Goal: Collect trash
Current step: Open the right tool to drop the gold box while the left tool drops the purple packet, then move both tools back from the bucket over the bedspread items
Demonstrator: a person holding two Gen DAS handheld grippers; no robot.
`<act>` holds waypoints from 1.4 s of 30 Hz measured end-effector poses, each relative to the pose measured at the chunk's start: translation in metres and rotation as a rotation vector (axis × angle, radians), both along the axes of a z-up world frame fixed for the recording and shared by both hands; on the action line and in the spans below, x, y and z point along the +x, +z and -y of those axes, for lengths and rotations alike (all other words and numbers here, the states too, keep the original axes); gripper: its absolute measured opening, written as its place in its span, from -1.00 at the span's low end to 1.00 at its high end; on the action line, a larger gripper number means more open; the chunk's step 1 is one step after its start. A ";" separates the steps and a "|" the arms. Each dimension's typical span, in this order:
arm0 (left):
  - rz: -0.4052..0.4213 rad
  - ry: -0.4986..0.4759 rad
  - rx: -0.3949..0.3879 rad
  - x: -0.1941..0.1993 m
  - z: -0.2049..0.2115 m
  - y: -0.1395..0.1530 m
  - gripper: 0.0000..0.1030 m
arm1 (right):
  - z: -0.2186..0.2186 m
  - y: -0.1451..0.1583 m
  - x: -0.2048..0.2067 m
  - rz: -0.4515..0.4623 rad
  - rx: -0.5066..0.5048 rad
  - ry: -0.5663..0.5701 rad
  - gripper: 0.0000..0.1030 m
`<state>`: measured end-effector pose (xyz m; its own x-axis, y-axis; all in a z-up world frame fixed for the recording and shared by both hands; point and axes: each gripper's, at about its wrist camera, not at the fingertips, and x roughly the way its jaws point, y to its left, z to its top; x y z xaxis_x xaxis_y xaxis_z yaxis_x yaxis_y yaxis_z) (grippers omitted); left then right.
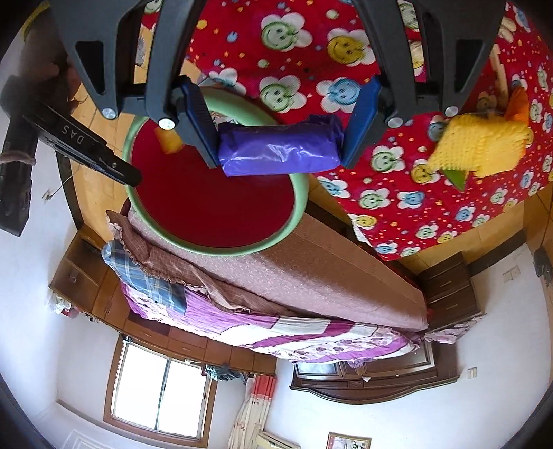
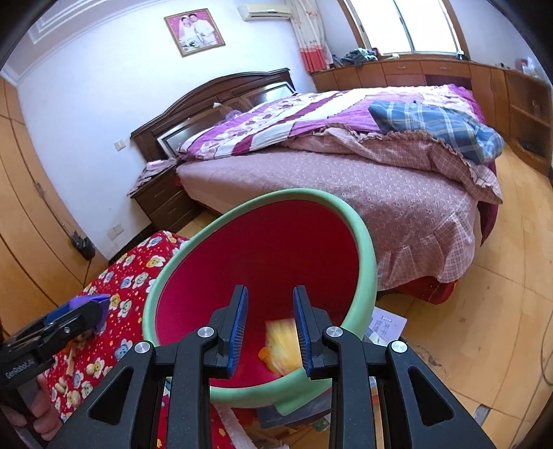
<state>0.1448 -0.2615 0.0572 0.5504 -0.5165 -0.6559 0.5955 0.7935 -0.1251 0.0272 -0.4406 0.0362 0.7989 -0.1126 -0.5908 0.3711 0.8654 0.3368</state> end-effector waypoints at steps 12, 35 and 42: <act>-0.036 -0.067 0.015 0.010 0.042 -0.017 0.37 | 0.011 0.010 -0.023 0.062 0.015 -0.029 -0.46; -0.064 -0.048 -0.038 -0.003 0.031 -0.009 0.52 | 0.001 0.023 -0.042 0.058 0.012 -0.048 -0.33; -0.060 0.002 -0.058 -0.008 -0.002 0.002 0.52 | -0.019 0.029 -0.039 0.059 0.014 -0.017 -0.16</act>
<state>0.1365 -0.2592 0.0592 0.5124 -0.5532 -0.6568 0.5840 0.7853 -0.2058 -0.0115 -0.4215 0.0656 0.8305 -0.1180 -0.5444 0.3645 0.8542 0.3709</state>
